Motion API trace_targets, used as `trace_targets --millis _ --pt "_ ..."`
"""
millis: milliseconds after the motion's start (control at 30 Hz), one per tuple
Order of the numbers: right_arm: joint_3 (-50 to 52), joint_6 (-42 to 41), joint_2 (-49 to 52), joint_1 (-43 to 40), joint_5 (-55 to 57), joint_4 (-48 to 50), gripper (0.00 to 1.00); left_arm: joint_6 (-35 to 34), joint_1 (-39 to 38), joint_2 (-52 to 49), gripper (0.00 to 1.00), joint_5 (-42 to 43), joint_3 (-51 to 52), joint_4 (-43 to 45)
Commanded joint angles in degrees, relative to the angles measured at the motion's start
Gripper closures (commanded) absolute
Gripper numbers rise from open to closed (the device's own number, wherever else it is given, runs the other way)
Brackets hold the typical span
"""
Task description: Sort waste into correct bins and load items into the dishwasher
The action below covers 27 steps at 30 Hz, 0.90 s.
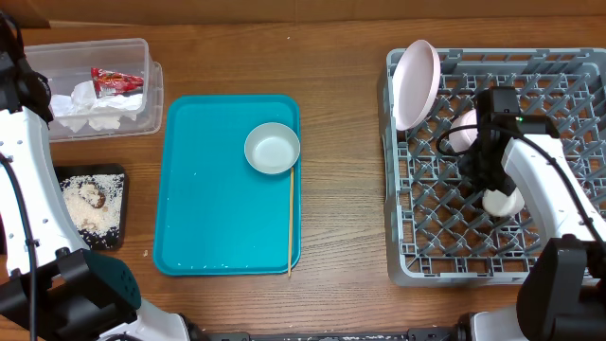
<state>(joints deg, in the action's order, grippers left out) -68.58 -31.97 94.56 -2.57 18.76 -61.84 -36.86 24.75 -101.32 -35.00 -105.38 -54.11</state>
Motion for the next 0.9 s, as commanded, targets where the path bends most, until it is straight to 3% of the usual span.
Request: trace_targets --millis 0,333,567,733,867 --pt "-2.3 -1.3 -0.4 0.4 2.3 -1.2 0.96 0.9 -0.4 -0.3 0.0 -1.0 0.0 0.1" --pt "-8.7 -8.8 -2.5 1.1 5.5 -12.0 0.96 0.9 -0.4 -0.3 0.0 -1.0 0.0 0.1" --pt "-9.4 -8.3 -10.7 6.7 -2.3 -14.7 0.96 0.9 -0.4 -0.3 0.0 -1.0 0.0 0.1" --pt "-5.9 -10.9 -10.5 10.1 -2.4 -16.4 0.96 0.9 -0.4 -0.3 0.0 -1.0 0.0 0.1" --pt "0.9 -13.1 -9.6 10.1 -2.4 -12.0 0.96 0.9 -0.4 -0.3 0.0 -1.0 0.0 0.1"
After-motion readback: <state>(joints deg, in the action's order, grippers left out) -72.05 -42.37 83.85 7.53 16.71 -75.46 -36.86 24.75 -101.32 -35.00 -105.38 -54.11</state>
